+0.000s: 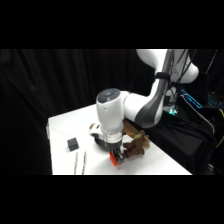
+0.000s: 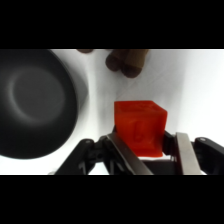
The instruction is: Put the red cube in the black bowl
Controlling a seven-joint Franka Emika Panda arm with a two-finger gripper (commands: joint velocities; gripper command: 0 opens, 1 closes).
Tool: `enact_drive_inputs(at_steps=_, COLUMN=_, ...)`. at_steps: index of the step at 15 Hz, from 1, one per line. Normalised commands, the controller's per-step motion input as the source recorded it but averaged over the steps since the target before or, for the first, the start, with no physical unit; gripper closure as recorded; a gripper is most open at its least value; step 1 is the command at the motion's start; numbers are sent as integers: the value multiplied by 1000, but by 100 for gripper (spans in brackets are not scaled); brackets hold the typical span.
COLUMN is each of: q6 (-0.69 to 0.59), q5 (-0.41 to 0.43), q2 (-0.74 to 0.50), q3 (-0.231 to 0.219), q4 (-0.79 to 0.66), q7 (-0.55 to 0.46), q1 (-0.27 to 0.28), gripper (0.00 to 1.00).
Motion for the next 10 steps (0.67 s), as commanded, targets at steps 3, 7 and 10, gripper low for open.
enact_drive_inputs(at_steps=3, q6=-367, q5=-91, q2=-390, q3=24, q4=-57, q7=95, q1=0, gripper=72)
enact_drive_inputs(at_steps=7, q6=-243, q5=-103, q2=-338, q3=40, q4=-113, q7=86, q1=-60, gripper=72)
enact_drive_inputs(at_steps=10, q6=-90, q5=-100, q2=-337, q3=16, q4=-227, q7=53, q1=-132, gripper=72)
